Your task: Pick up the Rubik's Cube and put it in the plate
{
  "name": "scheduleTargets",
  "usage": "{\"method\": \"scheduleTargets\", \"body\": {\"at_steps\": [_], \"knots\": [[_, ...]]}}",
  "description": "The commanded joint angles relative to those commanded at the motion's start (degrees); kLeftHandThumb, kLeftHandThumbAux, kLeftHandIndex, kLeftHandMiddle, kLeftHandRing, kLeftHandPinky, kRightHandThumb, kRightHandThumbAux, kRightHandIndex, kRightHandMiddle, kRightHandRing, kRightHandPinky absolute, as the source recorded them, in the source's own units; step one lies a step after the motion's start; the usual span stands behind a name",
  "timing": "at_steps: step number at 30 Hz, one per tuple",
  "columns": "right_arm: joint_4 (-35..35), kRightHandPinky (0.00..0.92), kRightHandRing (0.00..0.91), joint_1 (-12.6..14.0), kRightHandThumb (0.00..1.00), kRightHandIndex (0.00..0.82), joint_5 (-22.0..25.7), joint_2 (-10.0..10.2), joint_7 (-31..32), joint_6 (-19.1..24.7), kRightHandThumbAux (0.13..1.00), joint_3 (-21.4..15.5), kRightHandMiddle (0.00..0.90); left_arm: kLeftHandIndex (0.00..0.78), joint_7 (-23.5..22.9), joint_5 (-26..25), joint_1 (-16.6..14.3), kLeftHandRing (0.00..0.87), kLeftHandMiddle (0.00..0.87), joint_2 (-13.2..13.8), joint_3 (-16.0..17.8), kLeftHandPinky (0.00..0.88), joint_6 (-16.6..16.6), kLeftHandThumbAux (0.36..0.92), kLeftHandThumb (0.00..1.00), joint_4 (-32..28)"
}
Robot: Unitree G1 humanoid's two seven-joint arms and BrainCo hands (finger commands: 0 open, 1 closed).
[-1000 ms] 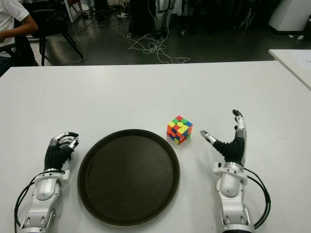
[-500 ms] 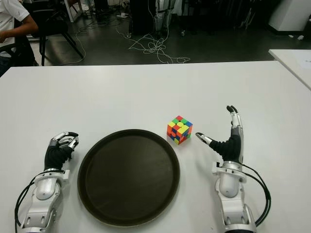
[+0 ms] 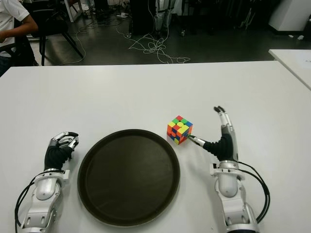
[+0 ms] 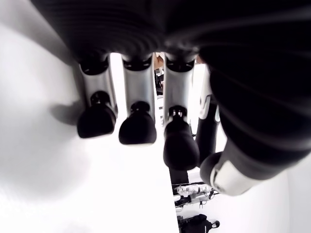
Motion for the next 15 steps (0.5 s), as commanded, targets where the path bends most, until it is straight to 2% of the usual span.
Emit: {"method": "scheduleTargets", "body": {"at_steps": [4, 6, 10, 11, 13, 15], "knots": [[-1.81, 0.009, 0.002, 0.04, 0.000, 0.000, -1.90, -0.64, 2.87, 3.02, 0.820, 0.49, 0.000, 0.442, -0.14, 0.26, 0.17, 0.813, 0.793, 0.03, -0.18, 0.791, 0.26, 0.707, 0.709, -0.33], [-4.52, 0.004, 0.001, -0.36, 0.000, 0.000, -4.09, -1.05, 5.96, 7.87, 0.786, 1.32, 0.000, 0.442, -0.41, 0.38, 0.32, 0.812, 0.794, 0.11, -0.37, 0.788, 0.15, 0.707, 0.710, -0.42], [-12.65, 0.000, 0.000, -2.43, 0.000, 0.000, -9.53, -1.53, 13.80, 21.14, 0.729, 4.15, 0.000, 0.443, -0.67, 0.27, 0.38, 0.811, 0.794, 0.08, -0.45, 0.785, 0.18, 0.707, 0.711, -0.53], [-13.82, 0.000, 0.000, -2.69, 0.000, 0.000, -10.17, -1.63, 14.86, 23.07, 0.724, 4.61, 0.000, 0.443, -0.68, 0.25, 0.38, 0.811, 0.794, 0.07, -0.44, 0.785, 0.19, 0.707, 0.711, -0.53], [-17.43, 0.000, 0.000, -3.67, 0.000, 0.000, -13.26, -2.83, 20.07, 29.44, 0.705, 6.48, 0.000, 0.443, -0.57, -0.01, 0.26, 0.811, 0.795, -0.18, -0.26, 0.787, 0.21, 0.707, 0.711, -0.44], [-19.65, 0.000, 0.000, -4.03, 0.000, 0.000, -15.65, -4.07, 23.99, 33.69, 0.691, 8.01, 0.000, 0.443, -0.33, -0.18, 0.10, 0.812, 0.796, -0.49, -0.09, 0.789, 0.25, 0.707, 0.711, -0.29]]}}
